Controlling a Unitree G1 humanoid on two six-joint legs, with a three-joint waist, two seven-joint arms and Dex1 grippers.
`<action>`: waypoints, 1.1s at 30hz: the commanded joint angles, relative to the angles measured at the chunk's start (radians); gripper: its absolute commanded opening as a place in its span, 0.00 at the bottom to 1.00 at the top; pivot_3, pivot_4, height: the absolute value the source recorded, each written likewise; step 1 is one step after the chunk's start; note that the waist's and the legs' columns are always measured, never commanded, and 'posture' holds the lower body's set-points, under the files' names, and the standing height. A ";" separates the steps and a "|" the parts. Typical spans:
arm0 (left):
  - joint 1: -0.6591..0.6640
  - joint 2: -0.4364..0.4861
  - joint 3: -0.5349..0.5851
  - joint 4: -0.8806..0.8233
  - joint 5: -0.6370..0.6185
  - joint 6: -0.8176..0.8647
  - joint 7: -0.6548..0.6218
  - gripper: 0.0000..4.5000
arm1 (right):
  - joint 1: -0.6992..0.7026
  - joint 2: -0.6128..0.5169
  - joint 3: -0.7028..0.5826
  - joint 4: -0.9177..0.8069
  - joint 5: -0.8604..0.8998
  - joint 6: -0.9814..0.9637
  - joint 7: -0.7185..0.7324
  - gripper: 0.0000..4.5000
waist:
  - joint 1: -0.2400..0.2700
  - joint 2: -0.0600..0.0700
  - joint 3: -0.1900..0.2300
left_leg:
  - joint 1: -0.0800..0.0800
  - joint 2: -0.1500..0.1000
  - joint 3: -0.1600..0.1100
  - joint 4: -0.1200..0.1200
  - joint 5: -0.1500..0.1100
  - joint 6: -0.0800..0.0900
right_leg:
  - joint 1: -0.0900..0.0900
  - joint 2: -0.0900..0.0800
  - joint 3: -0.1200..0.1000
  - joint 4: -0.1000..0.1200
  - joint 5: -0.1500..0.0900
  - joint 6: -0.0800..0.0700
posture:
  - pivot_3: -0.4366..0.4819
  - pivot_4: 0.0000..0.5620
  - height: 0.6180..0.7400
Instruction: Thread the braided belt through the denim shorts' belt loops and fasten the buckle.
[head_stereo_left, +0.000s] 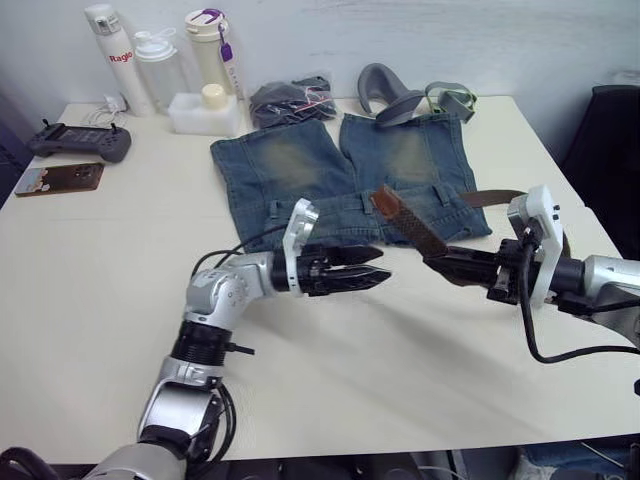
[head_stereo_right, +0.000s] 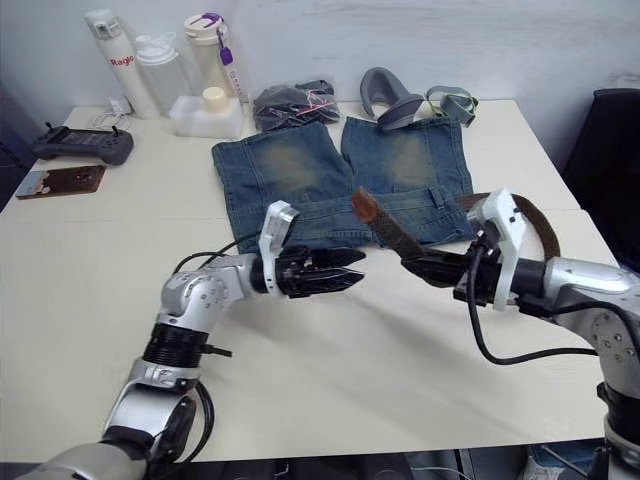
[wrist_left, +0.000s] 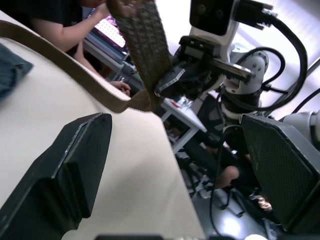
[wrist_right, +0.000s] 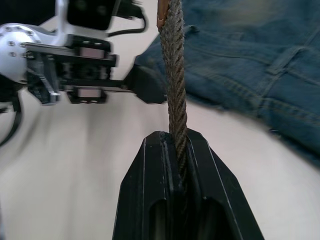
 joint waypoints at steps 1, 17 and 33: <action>-0.065 -0.054 0.070 -0.003 -0.104 0.040 0.047 1.00 | 0.004 -0.015 -0.051 -0.058 0.086 0.020 -0.046 0.01 | 0.002 0.000 0.000 | 0.000 0.000 0.000 0.000 0.000 0.000 | 0.000 0.000 0.000 0.000 0.000 0.000 | 0.48 0.27 1.00; -0.208 -0.066 0.151 0.161 -0.158 0.092 0.078 0.00 | 0.167 -0.027 -0.286 -0.132 0.482 -0.008 -0.426 0.09 | 0.010 0.000 0.000 | 0.000 0.000 0.001 -0.003 0.000 0.000 | -0.001 0.001 0.002 -0.003 0.000 0.001 | 0.48 0.27 1.00; -0.382 -0.222 0.280 0.322 -0.207 0.144 0.330 0.00 | 0.659 0.419 -0.281 -0.458 0.672 -0.471 -0.743 0.99 | 0.005 -0.002 0.001 | -0.001 0.000 -0.002 -0.004 0.001 -0.001 | 0.001 0.002 0.000 -0.007 0.000 0.002 | 0.48 0.27 1.00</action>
